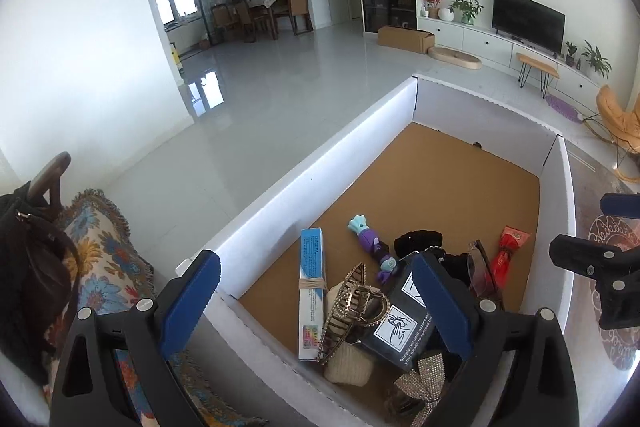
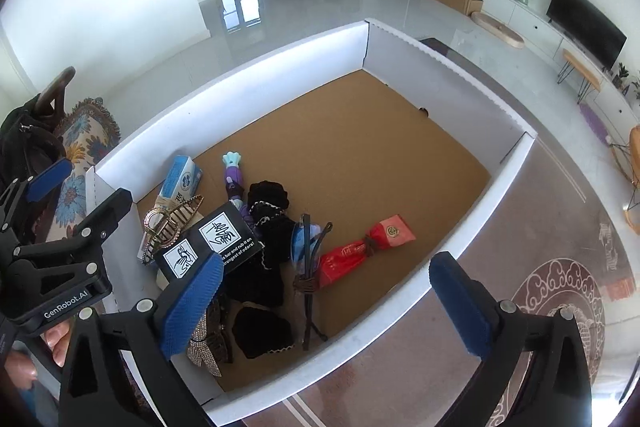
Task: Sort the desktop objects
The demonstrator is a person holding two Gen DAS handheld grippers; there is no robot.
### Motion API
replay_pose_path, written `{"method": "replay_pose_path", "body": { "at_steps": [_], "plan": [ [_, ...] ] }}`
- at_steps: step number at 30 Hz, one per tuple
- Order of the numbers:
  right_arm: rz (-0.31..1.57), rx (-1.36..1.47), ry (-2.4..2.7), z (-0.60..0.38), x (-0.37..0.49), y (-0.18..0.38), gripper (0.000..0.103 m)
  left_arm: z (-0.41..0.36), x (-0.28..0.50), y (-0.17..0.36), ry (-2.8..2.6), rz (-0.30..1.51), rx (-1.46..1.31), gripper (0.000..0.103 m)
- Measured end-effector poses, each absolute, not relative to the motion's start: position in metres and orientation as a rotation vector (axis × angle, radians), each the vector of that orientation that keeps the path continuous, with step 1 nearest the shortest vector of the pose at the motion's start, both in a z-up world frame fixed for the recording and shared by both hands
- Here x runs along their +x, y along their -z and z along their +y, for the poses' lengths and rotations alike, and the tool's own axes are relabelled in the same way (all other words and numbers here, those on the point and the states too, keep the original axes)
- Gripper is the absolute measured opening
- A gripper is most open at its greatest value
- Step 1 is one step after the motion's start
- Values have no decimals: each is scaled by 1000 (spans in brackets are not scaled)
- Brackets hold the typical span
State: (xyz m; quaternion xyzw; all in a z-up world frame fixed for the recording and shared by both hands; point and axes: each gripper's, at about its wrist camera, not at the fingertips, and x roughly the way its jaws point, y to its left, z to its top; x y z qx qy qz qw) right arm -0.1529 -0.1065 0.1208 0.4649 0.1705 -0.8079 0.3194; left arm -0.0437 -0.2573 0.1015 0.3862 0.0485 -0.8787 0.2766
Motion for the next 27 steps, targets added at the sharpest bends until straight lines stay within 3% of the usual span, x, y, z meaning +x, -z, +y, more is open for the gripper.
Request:
{"method": "replay_pose_path", "body": {
  "at_steps": [6, 27],
  "plan": [
    [410, 1351, 2108, -94, -157, -116, 103, -250, -39, -102, 2408, 228, 1142, 98],
    [397, 1330, 2108, -91, -152, -104, 103, -239, -15, -107, 2448, 248, 937, 98]
  ]
}}
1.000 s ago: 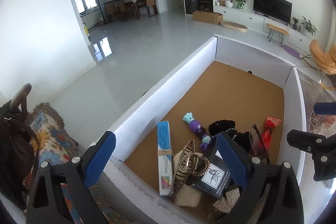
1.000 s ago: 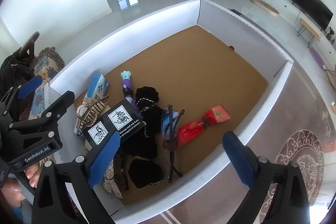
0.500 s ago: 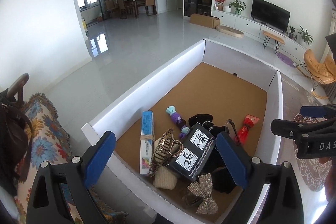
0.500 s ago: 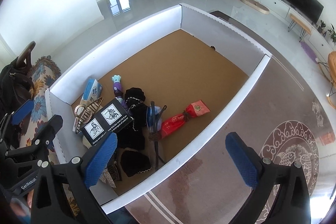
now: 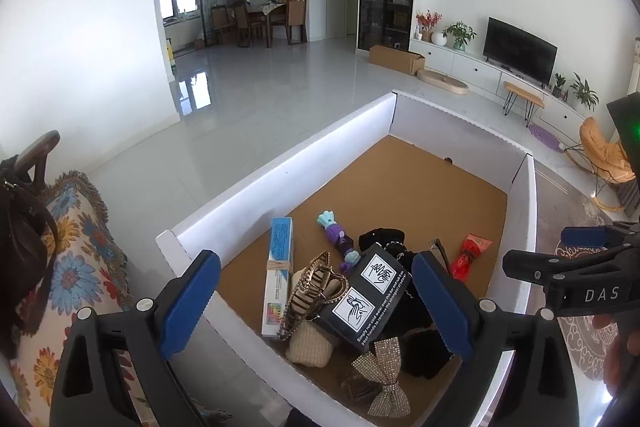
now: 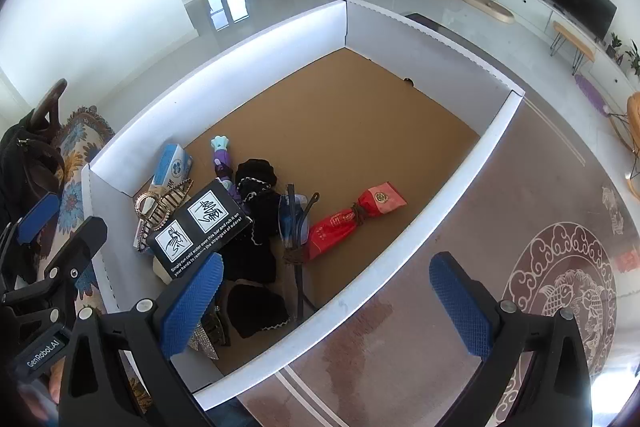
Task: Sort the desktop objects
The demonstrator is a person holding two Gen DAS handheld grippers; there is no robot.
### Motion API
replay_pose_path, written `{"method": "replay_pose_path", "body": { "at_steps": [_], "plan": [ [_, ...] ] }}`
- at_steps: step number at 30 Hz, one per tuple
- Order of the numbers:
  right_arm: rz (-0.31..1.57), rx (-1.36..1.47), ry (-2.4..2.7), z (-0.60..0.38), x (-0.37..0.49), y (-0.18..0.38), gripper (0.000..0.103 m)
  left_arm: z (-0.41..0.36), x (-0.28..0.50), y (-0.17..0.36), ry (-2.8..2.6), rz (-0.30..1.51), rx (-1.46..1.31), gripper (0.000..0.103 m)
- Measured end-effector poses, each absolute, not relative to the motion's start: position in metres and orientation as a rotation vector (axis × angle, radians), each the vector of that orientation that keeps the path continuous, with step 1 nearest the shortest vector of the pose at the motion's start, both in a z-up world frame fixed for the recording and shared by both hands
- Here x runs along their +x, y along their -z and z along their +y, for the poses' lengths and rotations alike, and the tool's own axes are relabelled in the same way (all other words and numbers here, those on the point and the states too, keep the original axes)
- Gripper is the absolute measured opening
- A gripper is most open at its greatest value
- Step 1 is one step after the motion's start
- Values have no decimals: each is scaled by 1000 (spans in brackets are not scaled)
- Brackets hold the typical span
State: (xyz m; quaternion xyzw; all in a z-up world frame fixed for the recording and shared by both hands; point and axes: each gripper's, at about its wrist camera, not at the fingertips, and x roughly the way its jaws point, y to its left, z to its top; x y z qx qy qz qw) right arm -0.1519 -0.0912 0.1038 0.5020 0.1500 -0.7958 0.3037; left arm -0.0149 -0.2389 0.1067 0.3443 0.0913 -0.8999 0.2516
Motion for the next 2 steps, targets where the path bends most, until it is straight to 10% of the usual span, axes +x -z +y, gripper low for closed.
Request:
{"method": "replay_pose_path", "body": {
  "at_steps": [2],
  "plan": [
    [402, 1325, 2107, -92, -151, -105, 103, -238, -15, -108, 2443, 242, 940, 98]
  ]
}}
